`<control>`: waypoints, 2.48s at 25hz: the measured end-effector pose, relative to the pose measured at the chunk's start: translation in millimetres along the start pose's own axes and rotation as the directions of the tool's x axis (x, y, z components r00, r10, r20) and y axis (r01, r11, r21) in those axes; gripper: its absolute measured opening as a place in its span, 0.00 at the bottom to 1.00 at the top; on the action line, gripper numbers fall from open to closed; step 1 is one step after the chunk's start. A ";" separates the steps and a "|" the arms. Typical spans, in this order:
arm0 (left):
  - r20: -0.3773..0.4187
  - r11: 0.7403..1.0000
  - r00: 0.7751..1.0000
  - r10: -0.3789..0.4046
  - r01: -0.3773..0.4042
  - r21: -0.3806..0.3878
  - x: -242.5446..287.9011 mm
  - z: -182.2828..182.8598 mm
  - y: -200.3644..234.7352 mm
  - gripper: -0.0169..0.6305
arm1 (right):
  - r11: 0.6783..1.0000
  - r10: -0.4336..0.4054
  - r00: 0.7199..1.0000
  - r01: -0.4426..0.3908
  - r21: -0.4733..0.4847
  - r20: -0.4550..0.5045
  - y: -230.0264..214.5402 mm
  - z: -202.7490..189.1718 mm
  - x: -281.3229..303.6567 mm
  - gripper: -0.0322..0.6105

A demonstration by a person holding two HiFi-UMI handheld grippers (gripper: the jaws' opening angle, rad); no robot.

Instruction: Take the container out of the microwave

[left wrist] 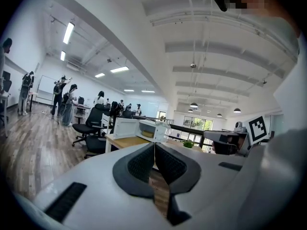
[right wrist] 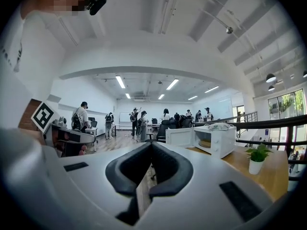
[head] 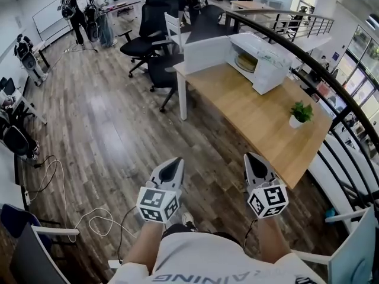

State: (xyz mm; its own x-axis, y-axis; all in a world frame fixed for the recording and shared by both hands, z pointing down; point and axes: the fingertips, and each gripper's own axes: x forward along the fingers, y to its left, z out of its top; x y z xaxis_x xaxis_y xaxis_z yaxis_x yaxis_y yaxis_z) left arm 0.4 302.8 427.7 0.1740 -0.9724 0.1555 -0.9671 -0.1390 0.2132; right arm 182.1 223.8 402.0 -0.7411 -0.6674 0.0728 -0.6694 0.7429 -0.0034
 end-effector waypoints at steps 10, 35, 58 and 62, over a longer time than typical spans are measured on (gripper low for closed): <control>0.003 0.999 1.000 -0.018 0.019 -0.031 28.0 21.2 62.3 0.08 | 1.000 0.009 0.999 -0.009 0.000 -0.051 7.8 -3.1 72.4 0.08; -0.049 0.998 0.997 0.051 -0.053 -0.029 202.9 73.0 169.2 0.08 | 0.990 0.138 0.987 -0.135 0.036 -0.088 -78.0 -1.7 295.3 0.08; -0.110 0.990 0.985 -0.131 0.136 0.039 457.8 107.3 158.9 0.08 | 0.993 -0.049 0.991 0.061 0.098 -0.122 -286.3 -21.8 399.0 0.08; -0.119 0.979 0.973 -0.199 0.203 0.020 488.3 111.7 177.3 0.08 | 0.987 -0.118 0.982 0.131 0.088 -0.145 -299.0 -22.1 418.6 0.08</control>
State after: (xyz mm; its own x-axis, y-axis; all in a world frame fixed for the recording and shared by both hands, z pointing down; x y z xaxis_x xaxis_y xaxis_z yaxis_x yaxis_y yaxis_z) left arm -106.8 -217.6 433.6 0.3837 -0.8961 0.2232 -0.9153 -0.3369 0.2209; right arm 73.1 -276.7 455.6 -0.6419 -0.7356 0.2164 -0.7627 0.6415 -0.0818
